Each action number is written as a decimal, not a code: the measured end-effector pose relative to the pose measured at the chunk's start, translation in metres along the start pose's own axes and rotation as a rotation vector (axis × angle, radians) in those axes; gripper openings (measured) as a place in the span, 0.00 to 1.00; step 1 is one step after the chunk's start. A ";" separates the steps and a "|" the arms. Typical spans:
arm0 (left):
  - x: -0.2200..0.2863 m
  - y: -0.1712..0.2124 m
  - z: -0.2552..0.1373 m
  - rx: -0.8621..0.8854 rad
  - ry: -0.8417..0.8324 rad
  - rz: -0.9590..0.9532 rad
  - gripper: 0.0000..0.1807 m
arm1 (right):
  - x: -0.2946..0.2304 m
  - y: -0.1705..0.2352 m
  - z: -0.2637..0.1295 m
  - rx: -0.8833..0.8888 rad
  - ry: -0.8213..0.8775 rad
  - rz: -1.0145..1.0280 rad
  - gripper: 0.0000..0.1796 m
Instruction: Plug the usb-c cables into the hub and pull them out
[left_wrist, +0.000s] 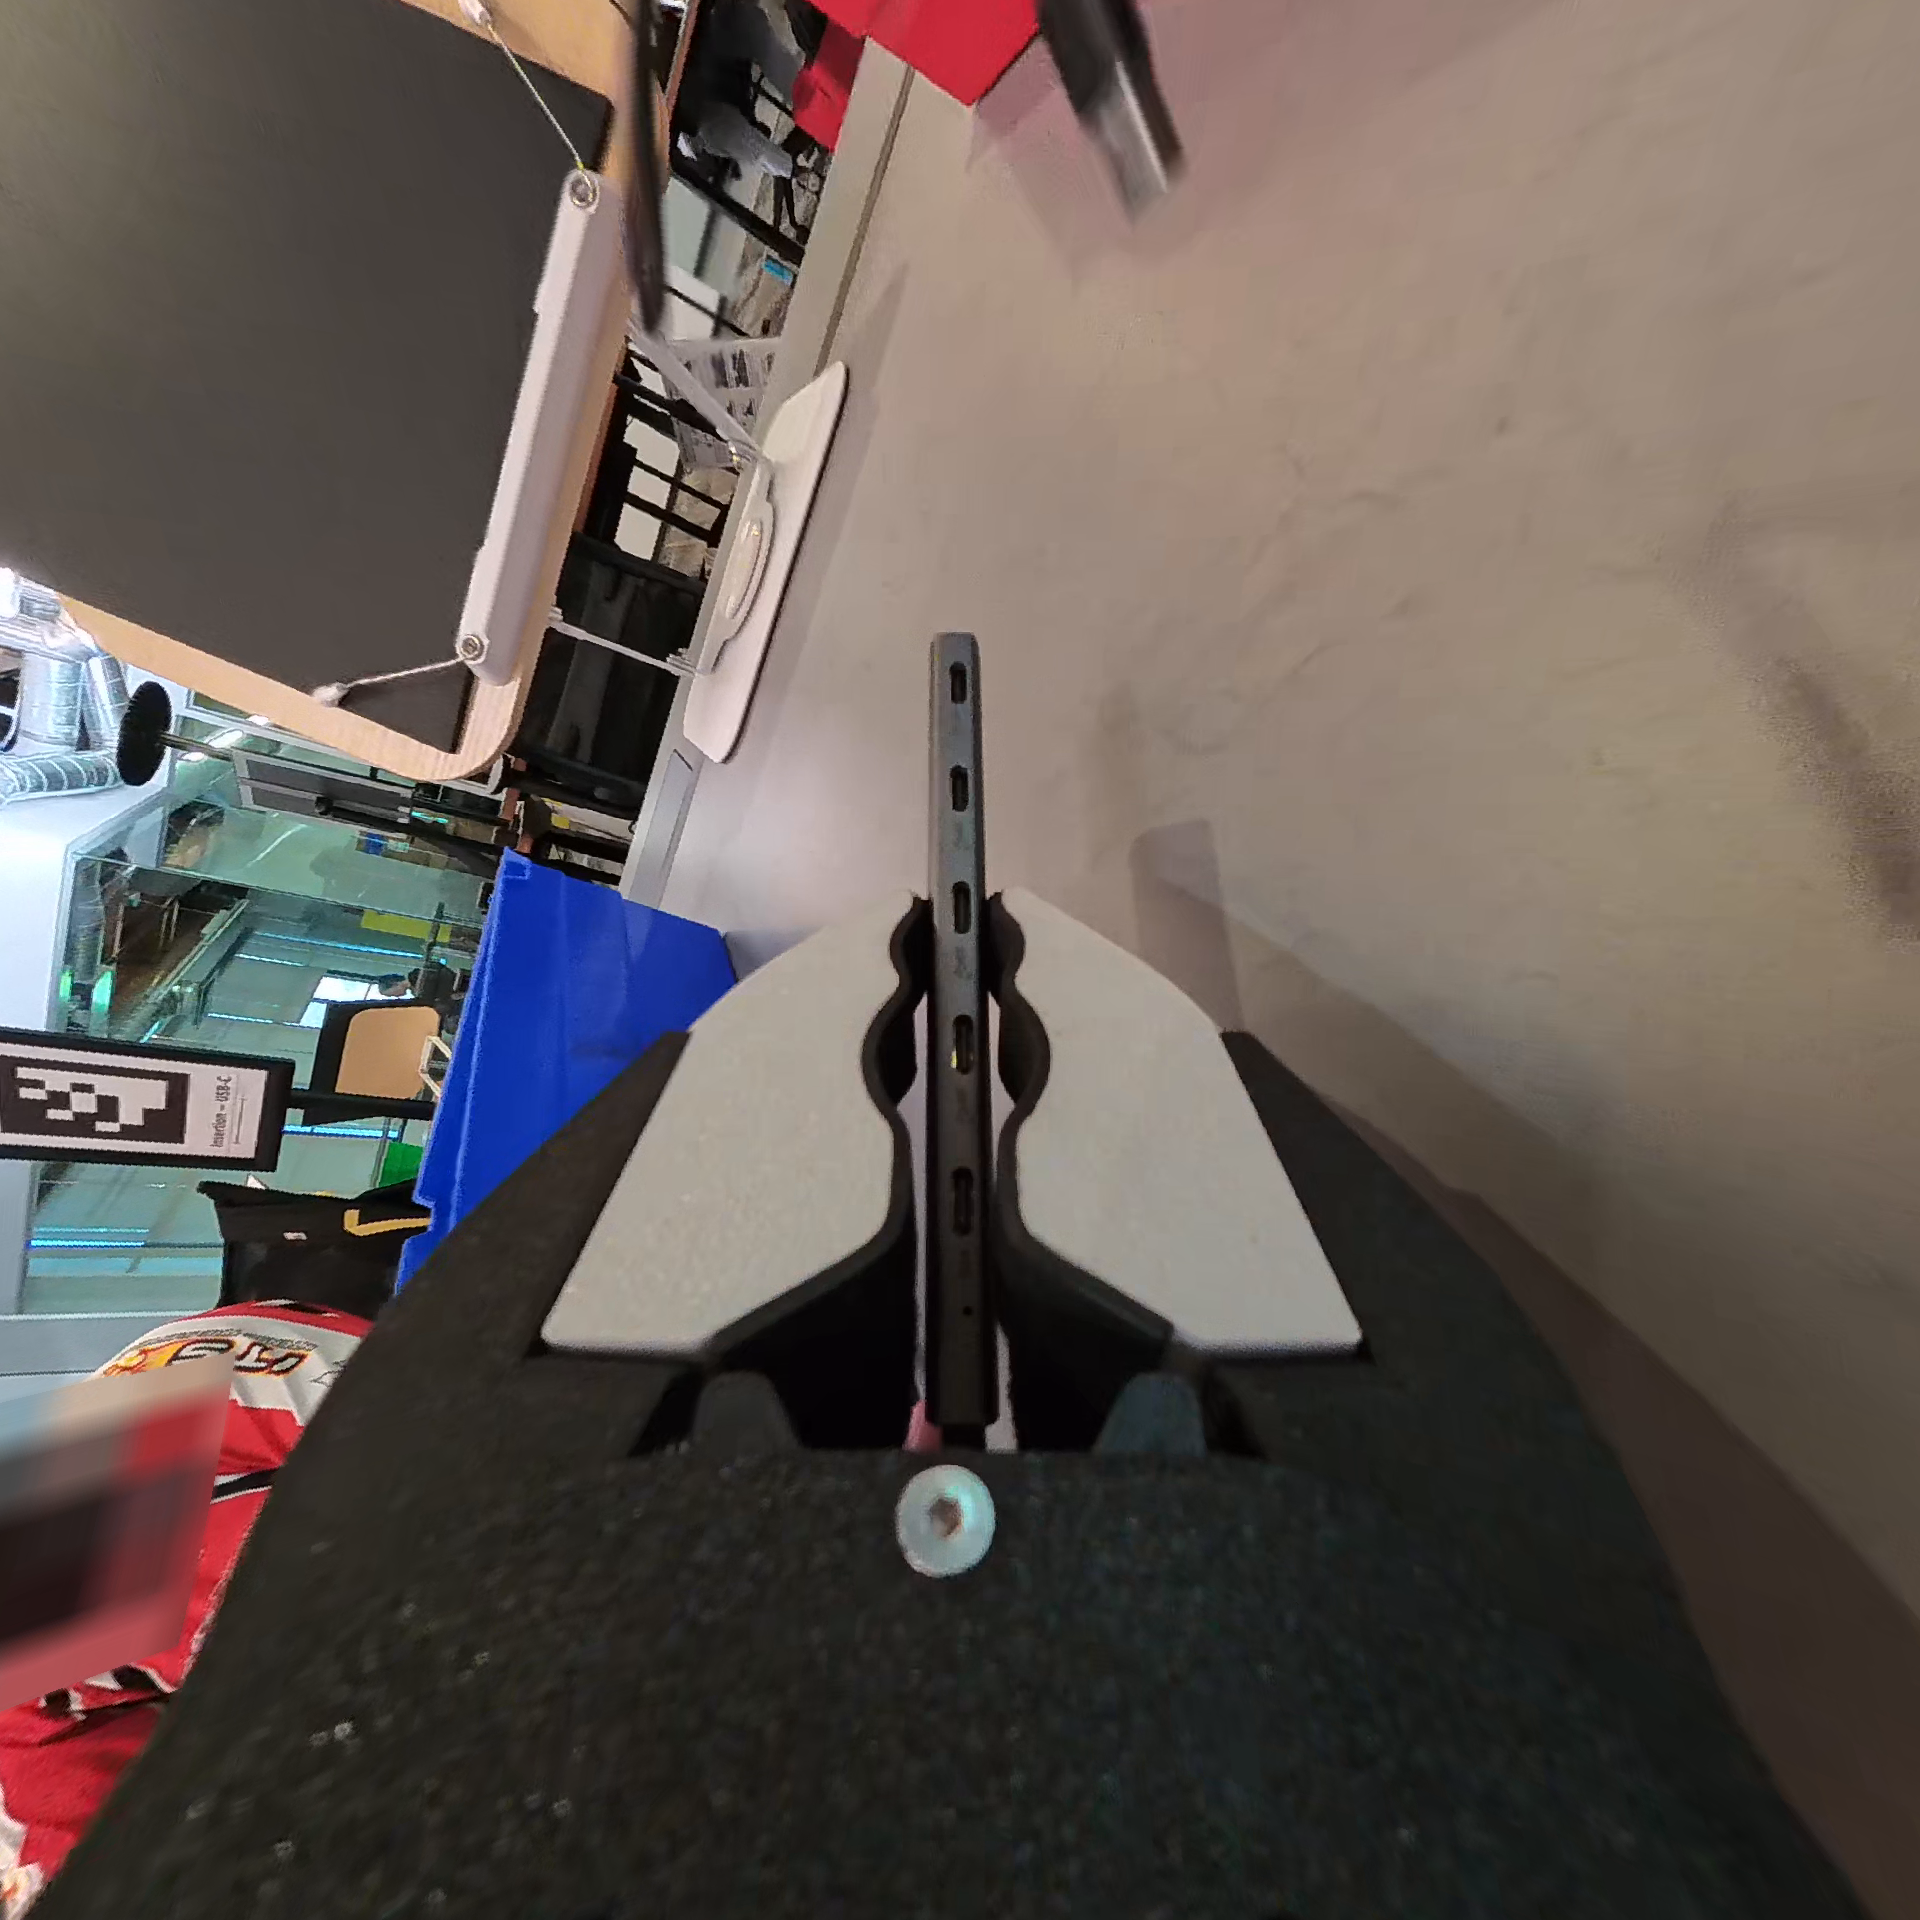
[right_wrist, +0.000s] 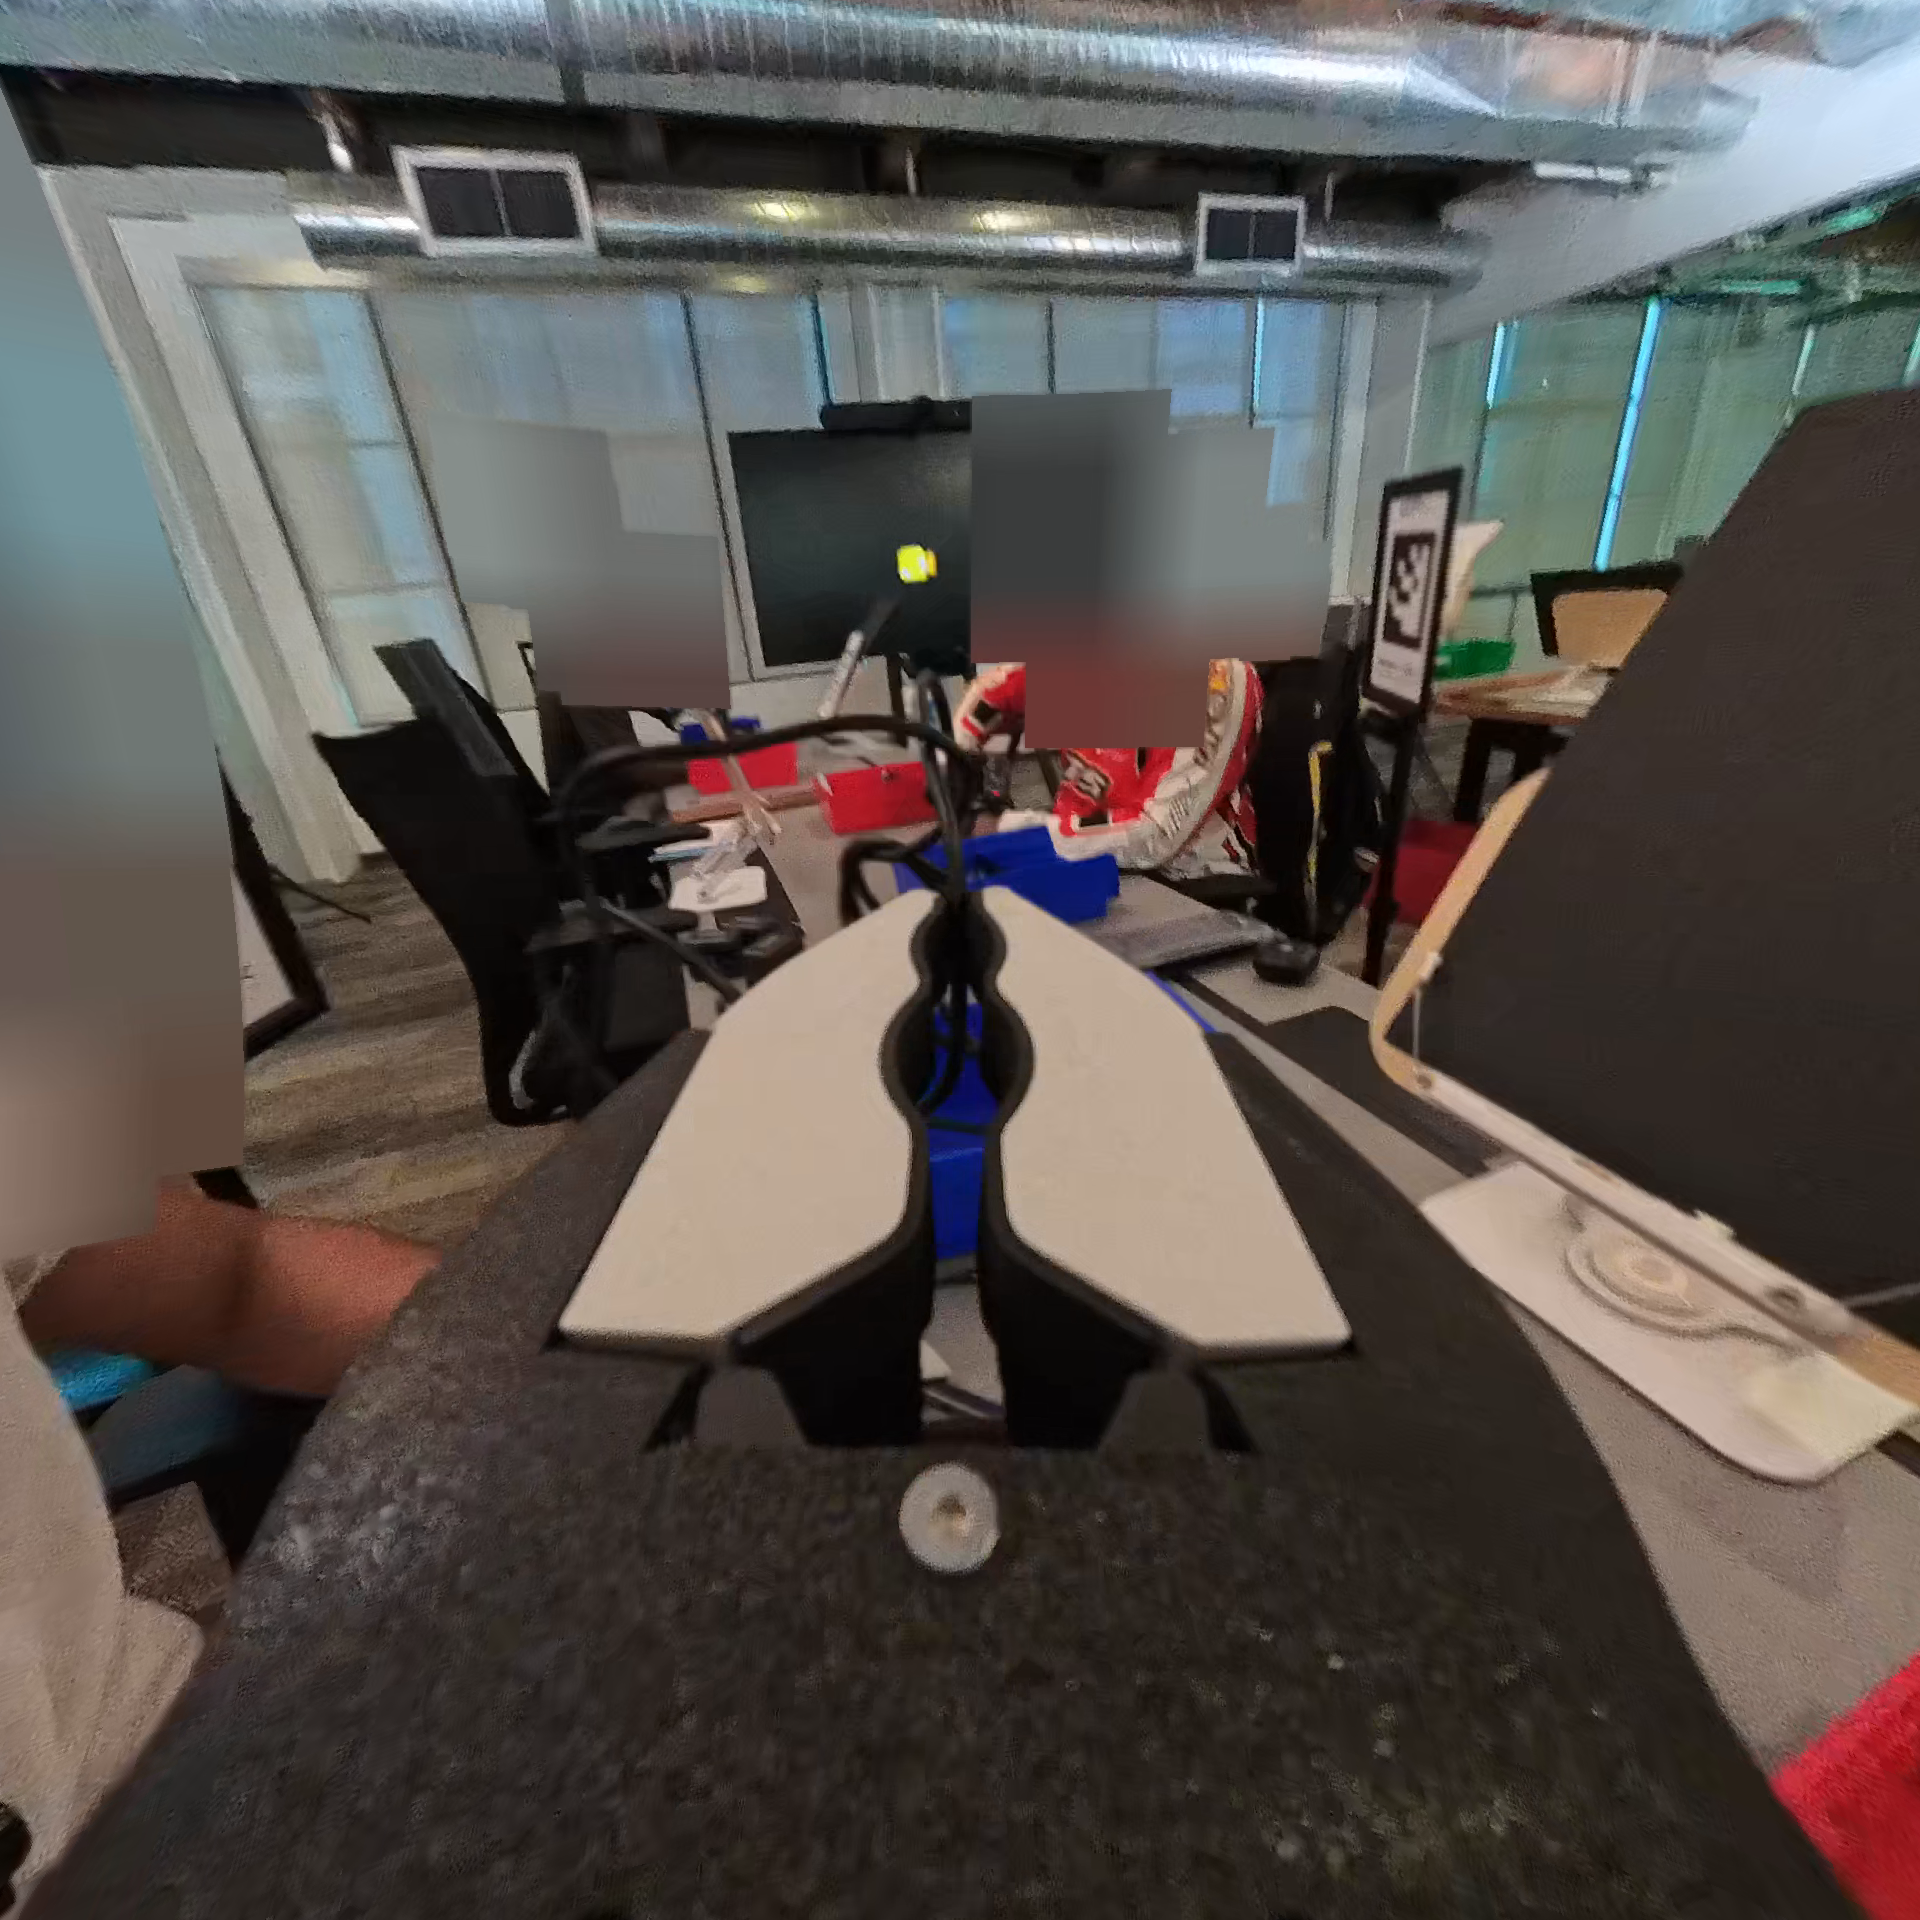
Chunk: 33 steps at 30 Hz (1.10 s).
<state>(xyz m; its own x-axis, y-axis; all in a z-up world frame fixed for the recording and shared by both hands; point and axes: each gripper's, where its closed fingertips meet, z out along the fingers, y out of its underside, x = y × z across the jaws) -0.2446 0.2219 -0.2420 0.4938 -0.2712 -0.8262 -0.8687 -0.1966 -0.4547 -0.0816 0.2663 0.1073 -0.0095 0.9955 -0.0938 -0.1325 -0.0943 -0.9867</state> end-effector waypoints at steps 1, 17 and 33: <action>0.000 -0.001 -0.001 0.002 -0.002 0.000 0.05 | 0.017 0.013 0.009 -0.132 0.078 -0.016 0.01; -0.002 0.004 -0.004 -0.008 -0.003 0.001 0.05 | 0.048 0.254 -0.114 -1.805 0.065 -0.134 0.01; 0.004 0.004 0.000 -0.010 0.021 0.002 0.05 | 0.043 0.031 -0.009 -0.102 0.043 0.049 0.01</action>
<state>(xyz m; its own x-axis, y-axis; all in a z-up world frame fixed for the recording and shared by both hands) -0.2465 0.2202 -0.2471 0.4929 -0.2911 -0.8199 -0.8693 -0.2057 -0.4495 -0.0770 0.3065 0.0714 0.0291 0.9889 -0.1460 -0.0315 -0.1451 -0.9889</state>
